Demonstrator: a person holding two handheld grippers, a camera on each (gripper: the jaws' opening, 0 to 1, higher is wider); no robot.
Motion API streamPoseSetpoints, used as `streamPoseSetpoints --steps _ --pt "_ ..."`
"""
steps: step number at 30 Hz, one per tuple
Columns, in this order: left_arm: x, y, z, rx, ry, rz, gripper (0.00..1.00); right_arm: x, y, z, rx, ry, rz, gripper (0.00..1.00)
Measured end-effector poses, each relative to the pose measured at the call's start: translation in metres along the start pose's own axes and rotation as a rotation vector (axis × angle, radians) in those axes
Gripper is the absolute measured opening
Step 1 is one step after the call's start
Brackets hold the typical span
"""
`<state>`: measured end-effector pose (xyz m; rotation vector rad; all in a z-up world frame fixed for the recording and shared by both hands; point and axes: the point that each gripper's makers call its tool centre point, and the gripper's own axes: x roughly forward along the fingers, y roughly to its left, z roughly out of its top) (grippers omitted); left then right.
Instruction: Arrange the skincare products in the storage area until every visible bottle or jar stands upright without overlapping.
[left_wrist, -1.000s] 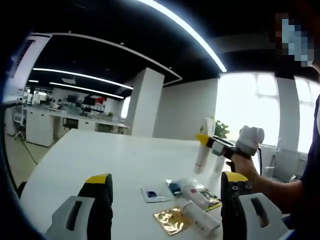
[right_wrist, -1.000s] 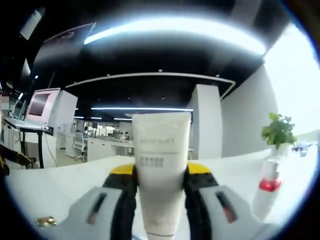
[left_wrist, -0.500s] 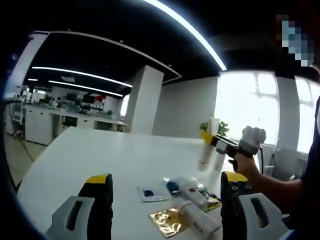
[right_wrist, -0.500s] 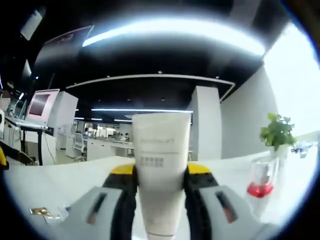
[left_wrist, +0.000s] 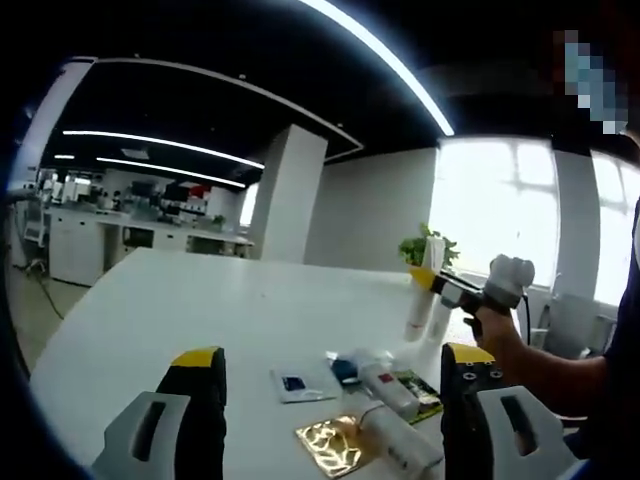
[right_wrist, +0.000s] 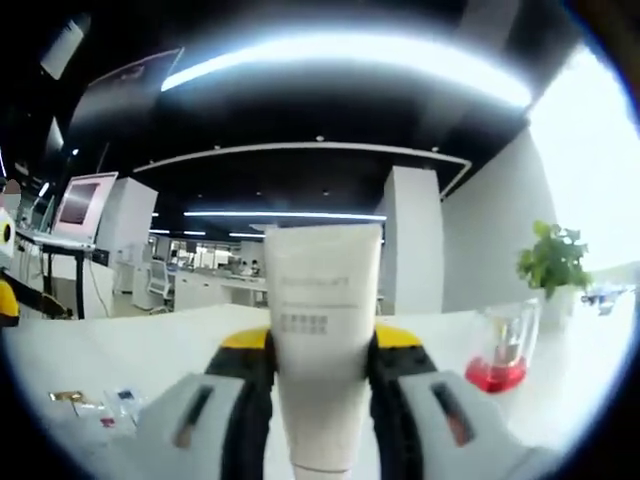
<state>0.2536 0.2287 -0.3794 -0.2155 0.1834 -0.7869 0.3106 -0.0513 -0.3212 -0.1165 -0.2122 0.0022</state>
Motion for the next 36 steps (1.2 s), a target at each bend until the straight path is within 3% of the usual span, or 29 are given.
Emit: streamPoseSetpoints --steps 13,36 --pt "0.009 -0.004 -0.003 0.001 0.018 -0.011 0.89 -0.005 -0.017 -0.009 0.027 0.008 0.016 0.36" --pt "0.017 -0.009 -0.007 0.005 0.034 -0.018 0.88 -0.008 -0.025 -0.014 0.038 0.007 0.028 0.36"
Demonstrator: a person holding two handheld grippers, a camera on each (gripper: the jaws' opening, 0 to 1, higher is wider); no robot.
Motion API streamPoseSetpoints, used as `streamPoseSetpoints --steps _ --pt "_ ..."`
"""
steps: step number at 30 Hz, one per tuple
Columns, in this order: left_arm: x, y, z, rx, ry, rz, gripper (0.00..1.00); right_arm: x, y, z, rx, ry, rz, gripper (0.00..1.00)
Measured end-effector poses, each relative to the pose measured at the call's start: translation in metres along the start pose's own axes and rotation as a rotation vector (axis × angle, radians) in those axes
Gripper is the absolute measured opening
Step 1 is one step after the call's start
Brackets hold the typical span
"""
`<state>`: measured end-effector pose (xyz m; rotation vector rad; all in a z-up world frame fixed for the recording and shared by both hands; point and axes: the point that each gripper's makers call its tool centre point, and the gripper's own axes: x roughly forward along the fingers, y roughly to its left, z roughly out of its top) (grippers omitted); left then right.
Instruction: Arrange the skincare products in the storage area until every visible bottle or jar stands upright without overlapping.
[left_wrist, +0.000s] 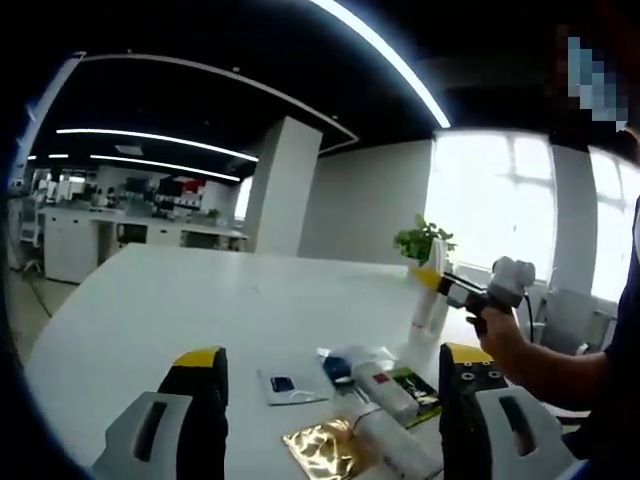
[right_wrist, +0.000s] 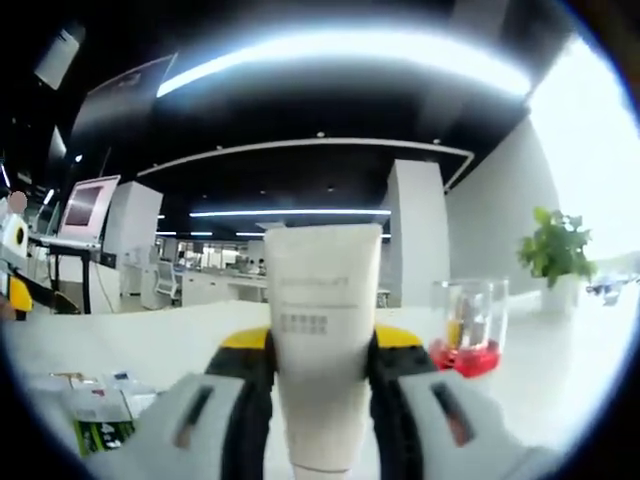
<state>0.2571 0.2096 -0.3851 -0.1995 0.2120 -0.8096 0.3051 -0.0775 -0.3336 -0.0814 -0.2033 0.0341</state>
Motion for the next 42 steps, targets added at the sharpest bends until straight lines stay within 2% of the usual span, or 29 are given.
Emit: streamPoseSetpoints --steps 27,42 --pt "0.005 0.001 -0.006 -0.008 0.012 0.003 0.87 -0.005 -0.010 -0.006 0.009 -0.002 0.003 0.36" --pt "0.006 0.004 -0.010 -0.008 0.024 0.007 0.86 -0.003 -0.003 -0.005 0.002 0.002 0.034 0.37"
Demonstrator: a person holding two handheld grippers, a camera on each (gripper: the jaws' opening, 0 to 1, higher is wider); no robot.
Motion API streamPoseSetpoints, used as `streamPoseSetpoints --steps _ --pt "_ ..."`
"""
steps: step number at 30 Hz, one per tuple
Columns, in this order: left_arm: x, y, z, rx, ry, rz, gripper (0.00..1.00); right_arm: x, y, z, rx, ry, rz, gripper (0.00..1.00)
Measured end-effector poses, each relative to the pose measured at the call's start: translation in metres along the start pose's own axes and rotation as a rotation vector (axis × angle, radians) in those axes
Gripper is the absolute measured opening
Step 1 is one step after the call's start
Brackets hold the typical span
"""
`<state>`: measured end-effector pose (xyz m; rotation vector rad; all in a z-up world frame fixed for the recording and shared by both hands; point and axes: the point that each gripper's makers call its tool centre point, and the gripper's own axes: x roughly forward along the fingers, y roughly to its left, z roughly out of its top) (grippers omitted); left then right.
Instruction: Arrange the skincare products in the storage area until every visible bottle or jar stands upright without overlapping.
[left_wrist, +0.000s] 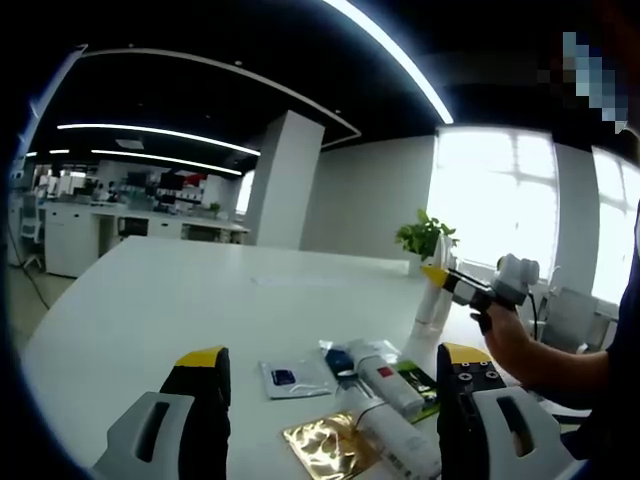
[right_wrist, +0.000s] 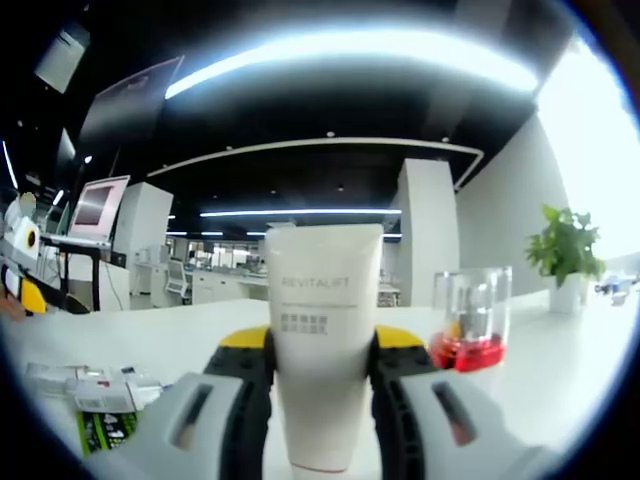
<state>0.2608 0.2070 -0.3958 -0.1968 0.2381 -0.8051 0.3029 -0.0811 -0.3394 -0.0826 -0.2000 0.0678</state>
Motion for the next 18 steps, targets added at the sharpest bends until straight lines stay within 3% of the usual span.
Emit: streamPoseSetpoints --steps 18 --pt "0.0004 0.0003 -0.0001 0.001 -0.001 -0.001 0.86 -0.0021 -0.0030 -0.0002 0.006 0.006 -0.006 0.37"
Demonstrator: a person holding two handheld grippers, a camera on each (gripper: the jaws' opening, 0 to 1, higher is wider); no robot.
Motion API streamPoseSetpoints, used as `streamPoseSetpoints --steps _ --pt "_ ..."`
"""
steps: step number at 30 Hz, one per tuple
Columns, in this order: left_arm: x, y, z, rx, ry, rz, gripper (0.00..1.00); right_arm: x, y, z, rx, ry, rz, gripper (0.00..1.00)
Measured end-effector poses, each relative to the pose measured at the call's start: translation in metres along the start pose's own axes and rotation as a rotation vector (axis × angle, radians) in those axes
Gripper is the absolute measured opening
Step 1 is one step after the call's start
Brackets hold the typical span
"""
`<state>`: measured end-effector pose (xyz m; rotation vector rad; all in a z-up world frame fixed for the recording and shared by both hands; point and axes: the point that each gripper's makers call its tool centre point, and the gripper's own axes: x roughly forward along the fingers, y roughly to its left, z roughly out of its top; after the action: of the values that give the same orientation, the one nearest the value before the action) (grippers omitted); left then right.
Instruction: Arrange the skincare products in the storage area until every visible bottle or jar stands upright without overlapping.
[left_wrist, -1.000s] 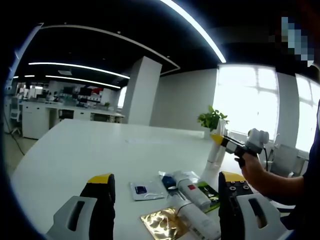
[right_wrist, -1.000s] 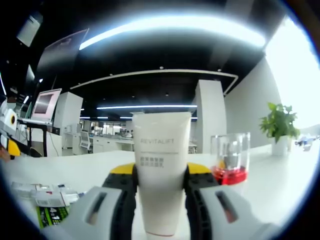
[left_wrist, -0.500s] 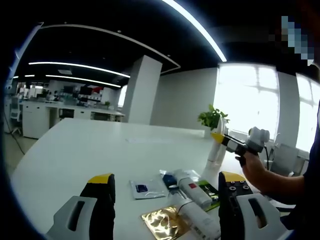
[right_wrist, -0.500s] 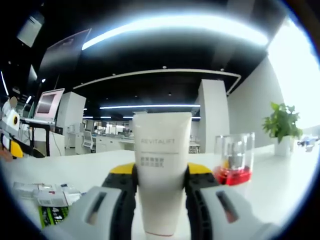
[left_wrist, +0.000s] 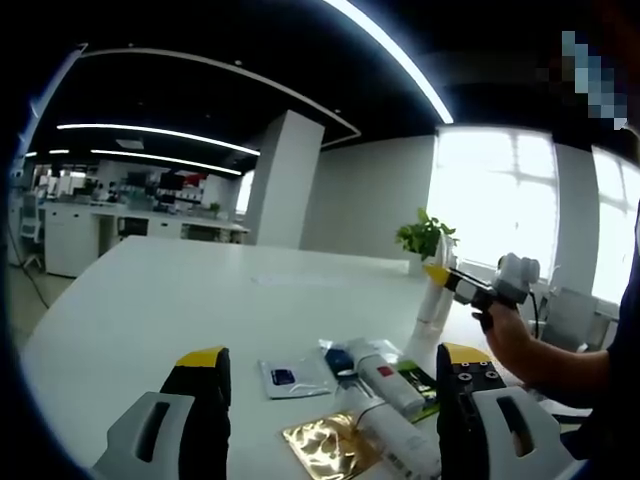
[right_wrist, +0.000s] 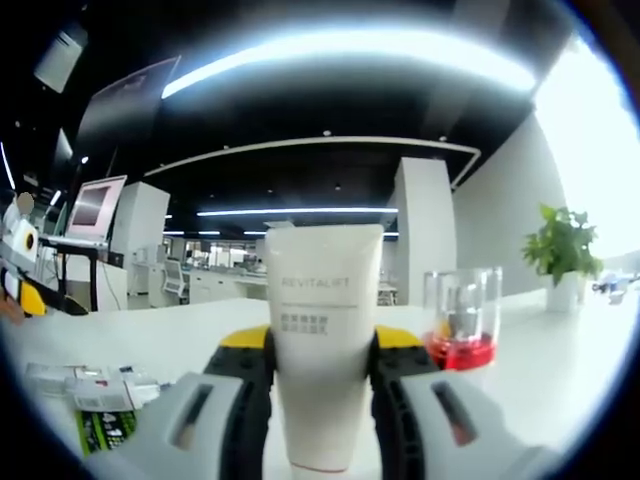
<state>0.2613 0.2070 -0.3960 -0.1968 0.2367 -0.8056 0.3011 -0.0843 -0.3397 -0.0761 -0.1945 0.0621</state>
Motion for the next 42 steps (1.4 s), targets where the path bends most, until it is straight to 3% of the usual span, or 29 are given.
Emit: streamPoseSetpoints --steps 17,42 --pt "0.0012 -0.0019 -0.0010 0.004 0.005 -0.002 0.86 -0.0023 -0.0027 0.0003 0.009 -0.007 0.001 0.38" --pt "0.0021 -0.0035 -0.0033 0.005 0.013 -0.004 0.85 -0.0012 0.0004 0.0071 -0.060 -0.011 0.009 0.44"
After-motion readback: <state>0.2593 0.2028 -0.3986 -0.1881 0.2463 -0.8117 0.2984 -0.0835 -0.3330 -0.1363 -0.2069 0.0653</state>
